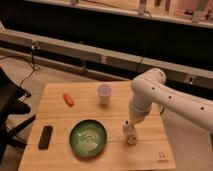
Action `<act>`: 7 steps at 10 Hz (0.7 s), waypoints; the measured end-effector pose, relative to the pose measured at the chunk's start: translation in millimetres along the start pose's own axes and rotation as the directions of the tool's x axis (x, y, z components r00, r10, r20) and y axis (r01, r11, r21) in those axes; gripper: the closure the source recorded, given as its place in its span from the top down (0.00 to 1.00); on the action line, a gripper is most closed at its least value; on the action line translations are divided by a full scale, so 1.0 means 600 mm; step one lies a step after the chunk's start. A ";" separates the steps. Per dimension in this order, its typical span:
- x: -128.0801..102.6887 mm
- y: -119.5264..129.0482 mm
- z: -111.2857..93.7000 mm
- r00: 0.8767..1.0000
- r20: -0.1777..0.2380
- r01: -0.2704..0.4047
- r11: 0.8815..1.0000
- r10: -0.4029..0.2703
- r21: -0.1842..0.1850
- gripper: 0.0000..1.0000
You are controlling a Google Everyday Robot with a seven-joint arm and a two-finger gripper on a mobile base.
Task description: Knock the bottle over
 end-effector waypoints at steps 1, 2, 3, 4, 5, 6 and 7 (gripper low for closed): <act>0.000 0.001 0.001 1.000 -0.001 0.002 1.000 -0.002 -0.001 0.00; -0.005 0.001 0.004 1.000 -0.001 0.009 1.000 -0.009 -0.004 0.00; -0.006 0.002 0.006 1.000 0.002 0.010 1.000 -0.010 -0.008 0.00; -0.002 0.003 0.005 1.000 -0.002 0.008 1.000 -0.008 -0.006 0.00; -0.005 0.004 0.008 1.000 -0.002 0.011 1.000 -0.011 -0.009 0.00; -0.011 0.003 0.010 1.000 -0.002 0.021 1.000 -0.021 -0.012 0.00; -0.017 0.002 0.012 1.000 -0.002 0.030 0.999 -0.030 -0.014 0.00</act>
